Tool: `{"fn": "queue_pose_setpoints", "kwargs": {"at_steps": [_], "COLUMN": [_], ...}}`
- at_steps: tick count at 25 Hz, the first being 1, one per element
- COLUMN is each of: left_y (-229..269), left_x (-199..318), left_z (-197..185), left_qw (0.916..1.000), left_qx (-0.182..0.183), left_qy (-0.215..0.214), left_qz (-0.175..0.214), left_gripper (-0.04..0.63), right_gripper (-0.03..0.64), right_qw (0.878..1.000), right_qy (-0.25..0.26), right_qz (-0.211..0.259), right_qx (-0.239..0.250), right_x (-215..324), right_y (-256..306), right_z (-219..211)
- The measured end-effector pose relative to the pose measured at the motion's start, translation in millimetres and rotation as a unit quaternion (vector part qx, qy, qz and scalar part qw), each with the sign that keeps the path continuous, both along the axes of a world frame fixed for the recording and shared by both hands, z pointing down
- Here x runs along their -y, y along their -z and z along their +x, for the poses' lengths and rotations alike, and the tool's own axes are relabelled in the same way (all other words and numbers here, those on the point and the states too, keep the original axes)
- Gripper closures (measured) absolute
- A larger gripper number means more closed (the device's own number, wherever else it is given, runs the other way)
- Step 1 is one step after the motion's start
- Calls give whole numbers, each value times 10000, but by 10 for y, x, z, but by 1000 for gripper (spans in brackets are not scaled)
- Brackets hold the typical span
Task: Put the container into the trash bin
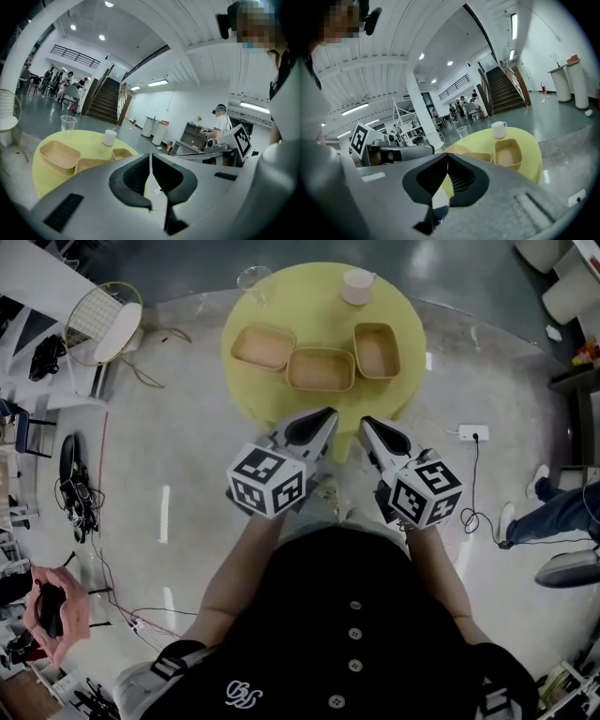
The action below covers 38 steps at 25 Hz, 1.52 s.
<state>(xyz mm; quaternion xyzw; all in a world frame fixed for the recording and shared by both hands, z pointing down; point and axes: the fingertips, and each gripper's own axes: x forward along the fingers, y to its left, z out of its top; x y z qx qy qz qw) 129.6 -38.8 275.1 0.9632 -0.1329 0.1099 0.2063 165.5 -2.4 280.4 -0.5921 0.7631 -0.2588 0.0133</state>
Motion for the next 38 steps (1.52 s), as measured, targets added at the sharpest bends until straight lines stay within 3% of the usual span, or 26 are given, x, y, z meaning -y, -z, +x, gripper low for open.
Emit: {"fn": "queue_pose_setpoints", "kwargs": {"at_steps": [8,18,26,30,34,38], "left_y": [-339,-840,-1193,-1375,-1522,-1674], "left_x": [381,669,763,823,862,875], "left_z": [76,165,224,240,270,310], "left_qw": [9930,9815,9602,9439,9364,9143], "left_qx": [964,1658,2271,2635,2783,3124], "left_qy": [-328,-598,-1085,-1251,-1370,-1642], "left_qz": [604,745,1212,1546,1639,1987], "left_gripper": [569,569,568,568,557,541], "right_gripper": [612,612,612,612,612,612], "right_qw": [9992,9970,9942,9920,9898,9876], "right_qy": [11,-158,-285,-429,-565,-559], "right_qz": [-394,-702,-937,-1029,-1076,-1201], "right_qx": [104,290,437,596,741,849], "right_x": [413,623,704,686,672,631], "right_y": [-270,-579,-824,-932,-1008,-1120], "right_z": [106,237,278,303,299,251]}}
